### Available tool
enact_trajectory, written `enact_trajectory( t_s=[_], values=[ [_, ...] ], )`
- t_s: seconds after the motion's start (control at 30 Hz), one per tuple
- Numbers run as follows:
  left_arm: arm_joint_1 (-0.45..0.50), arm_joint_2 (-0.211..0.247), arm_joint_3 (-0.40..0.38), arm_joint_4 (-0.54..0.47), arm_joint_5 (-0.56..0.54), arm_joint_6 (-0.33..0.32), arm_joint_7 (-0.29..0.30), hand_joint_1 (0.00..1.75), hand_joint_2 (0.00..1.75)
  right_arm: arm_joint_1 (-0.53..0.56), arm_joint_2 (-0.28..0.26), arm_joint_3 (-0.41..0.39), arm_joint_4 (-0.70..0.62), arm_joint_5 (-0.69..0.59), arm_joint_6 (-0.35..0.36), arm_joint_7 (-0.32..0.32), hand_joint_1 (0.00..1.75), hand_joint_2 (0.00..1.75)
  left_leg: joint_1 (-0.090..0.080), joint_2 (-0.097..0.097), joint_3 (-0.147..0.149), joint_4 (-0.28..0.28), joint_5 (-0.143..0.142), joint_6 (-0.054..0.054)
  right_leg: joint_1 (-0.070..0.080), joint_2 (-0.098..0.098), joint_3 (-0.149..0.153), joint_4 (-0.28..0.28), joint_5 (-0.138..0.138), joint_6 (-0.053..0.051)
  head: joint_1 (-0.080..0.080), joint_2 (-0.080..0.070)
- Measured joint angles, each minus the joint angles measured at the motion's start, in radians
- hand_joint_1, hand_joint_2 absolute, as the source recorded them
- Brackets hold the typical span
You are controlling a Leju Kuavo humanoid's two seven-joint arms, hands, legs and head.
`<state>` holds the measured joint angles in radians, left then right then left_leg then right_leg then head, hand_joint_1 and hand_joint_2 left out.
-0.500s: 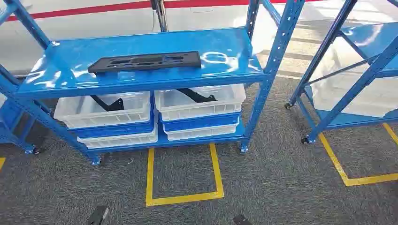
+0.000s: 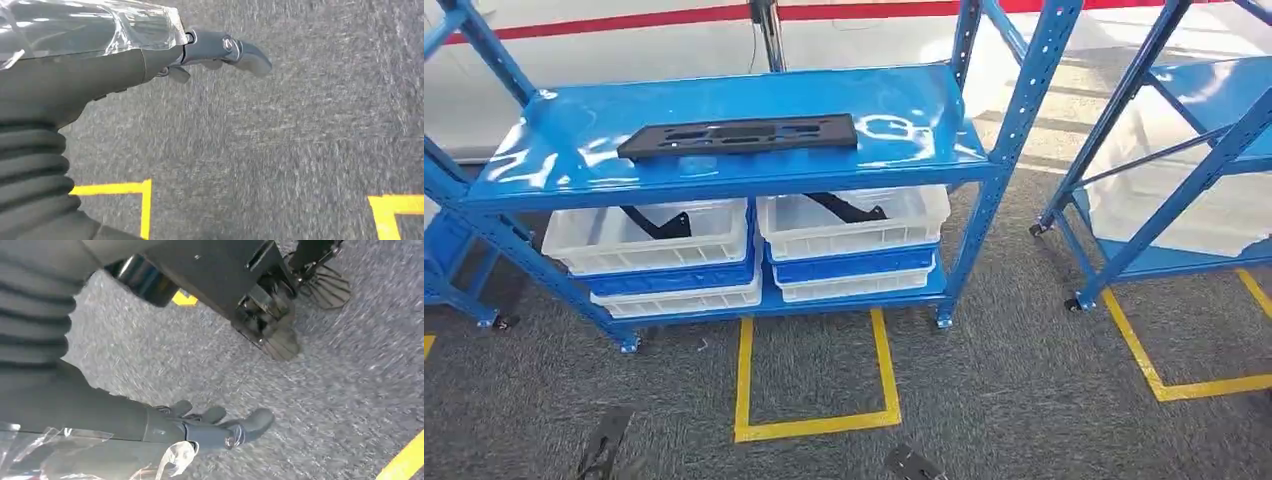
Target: Take the parts from the cabinet and place them on the table.
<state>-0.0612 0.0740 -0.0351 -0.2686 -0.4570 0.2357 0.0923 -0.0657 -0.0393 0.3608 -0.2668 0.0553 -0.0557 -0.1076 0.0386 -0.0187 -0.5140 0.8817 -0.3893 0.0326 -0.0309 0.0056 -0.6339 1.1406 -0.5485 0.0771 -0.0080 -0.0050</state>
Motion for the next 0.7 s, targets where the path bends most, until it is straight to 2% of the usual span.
enact_trajectory(
  t_s=[0.03,0.07,0.1,0.13,0.17,0.2,0.23,0.27,0.37,0.4,0.43,0.53,0.57,0.6,0.63,0.7],
  values=[
    [-0.005,0.000,0.000,0.007,-0.008,0.002,0.005,0.00,0.00,-0.003,-0.003,0.016,0.007,0.000,0.003,-0.005,0.00,0.00,0.000,0.000,0.000,0.000,-0.001,-0.001,-0.003,0.000,-0.039,0.072,-0.024,0.006,0.000,0.000],
    [-0.009,0.000,0.000,0.012,-0.016,0.007,0.008,0.00,0.00,-0.006,-0.007,0.033,0.013,0.000,0.009,-0.014,0.00,0.00,0.004,-0.002,-0.001,0.001,-0.003,-0.004,-0.007,0.000,-0.058,0.104,-0.025,0.009,0.000,0.000],
    [-0.010,0.000,0.000,0.015,-0.025,0.009,0.011,0.00,0.00,-0.007,-0.009,0.045,0.016,0.008,0.005,-0.026,0.00,0.00,0.008,-0.004,0.001,0.003,-0.006,-0.010,-0.011,-0.001,-0.050,0.083,-0.001,0.015,0.000,0.000],
    [-0.010,0.000,-0.002,0.019,-0.031,0.009,0.015,0.00,0.00,-0.009,-0.011,0.058,0.020,0.021,-0.005,-0.037,0.00,0.00,0.016,-0.006,0.003,0.009,-0.012,-0.019,-0.016,-0.001,-0.018,0.015,0.042,0.023,0.000,0.000],
    [-0.010,0.000,-0.002,0.022,-0.036,0.009,0.018,0.00,0.00,-0.013,-0.012,0.069,0.022,0.036,-0.019,-0.056,0.00,0.00,0.025,-0.008,0.005,0.018,-0.019,-0.030,-0.021,-0.001,0.030,-0.078,0.090,0.032,0.000,0.000],
    [-0.012,0.001,-0.002,0.024,-0.044,0.007,0.018,0.00,0.00,-0.017,-0.011,0.082,0.023,0.056,-0.033,-0.083,0.00,0.00,0.029,-0.009,0.003,0.035,-0.032,-0.048,-0.032,0.000,0.077,-0.176,0.121,0.046,0.001,0.000],
    [-0.013,0.007,-0.002,0.028,-0.049,0.006,0.018,0.00,0.00,-0.022,-0.001,0.096,0.024,0.074,-0.051,-0.120,0.00,0.00,0.022,-0.009,-0.004,0.041,-0.040,-0.060,-0.021,0.018,0.073,-0.159,0.101,0.043,0.004,0.000],
    [-0.017,0.006,-0.006,0.031,-0.053,0.001,0.016,0.00,0.00,-0.030,-0.002,0.108,0.025,0.091,-0.066,-0.151,0.00,0.00,0.023,-0.009,-0.006,0.053,-0.045,-0.066,-0.023,0.020,0.068,-0.161,0.102,0.011,0.002,0.000],
    [-0.019,0.005,-0.008,0.038,-0.065,-0.003,0.006,0.00,0.00,-0.068,0.006,0.148,0.027,0.144,-0.116,-0.226,0.00,0.00,0.031,-0.009,-0.003,0.040,-0.037,-0.075,-0.015,0.019,0.057,-0.147,0.100,-0.019,-0.004,0.000],
    [-0.019,0.003,-0.011,0.039,-0.066,-0.003,0.004,0.00,0.00,-0.088,0.010,0.162,0.027,0.167,-0.127,-0.245,0.00,0.00,0.034,0.001,-0.005,0.055,-0.046,-0.074,-0.015,0.017,0.058,-0.150,0.103,-0.032,-0.007,0.000],
    [-0.022,0.003,-0.013,0.040,-0.068,-0.003,0.003,0.00,0.00,-0.111,0.017,0.174,0.027,0.181,-0.128,-0.256,0.00,0.00,0.030,0.011,-0.026,0.100,-0.072,-0.069,-0.012,0.017,0.058,-0.150,0.103,-0.037,-0.009,0.000],
    [-0.028,0.002,-0.023,0.045,-0.076,-0.003,0.002,0.00,0.00,-0.171,0.027,0.210,0.027,0.207,-0.134,-0.265,0.00,0.00,0.008,0.012,-0.155,0.359,-0.179,-0.055,-0.001,0.015,0.057,-0.150,0.103,-0.049,-0.011,0.000],
    [-0.028,0.001,-0.025,0.048,-0.080,-0.003,0.001,0.00,0.00,-0.192,0.033,0.220,0.026,0.213,-0.137,-0.270,0.00,0.00,0.004,0.012,-0.184,0.408,-0.190,-0.050,0.004,0.013,0.058,-0.150,0.102,-0.051,-0.012,0.000],
    [-0.027,0.000,-0.027,0.050,-0.082,-0.003,0.000,0.00,0.00,-0.215,0.036,0.234,0.023,0.224,-0.147,-0.279,0.00,0.00,0.000,0.012,-0.191,0.409,-0.176,-0.045,0.008,0.012,0.060,-0.150,0.101,-0.052,-0.011,0.000],
    [-0.027,0.000,-0.028,0.052,-0.084,-0.003,-0.003,0.00,0.00,-0.237,0.040,0.249,0.013,0.241,-0.157,-0.293,0.00,0.00,-0.005,0.013,-0.174,0.361,-0.140,-0.035,0.012,0.012,0.061,-0.149,0.101,-0.053,-0.012,0.000],
    [-0.029,-0.001,-0.030,0.054,-0.094,-0.003,-0.006,0.00,0.00,-0.299,0.046,0.262,-0.008,0.271,-0.170,-0.301,0.00,0.00,-0.016,0.013,-0.093,0.175,-0.039,-0.015,0.015,0.013,0.070,-0.150,0.099,-0.052,-0.012,0.000]
  ],
)
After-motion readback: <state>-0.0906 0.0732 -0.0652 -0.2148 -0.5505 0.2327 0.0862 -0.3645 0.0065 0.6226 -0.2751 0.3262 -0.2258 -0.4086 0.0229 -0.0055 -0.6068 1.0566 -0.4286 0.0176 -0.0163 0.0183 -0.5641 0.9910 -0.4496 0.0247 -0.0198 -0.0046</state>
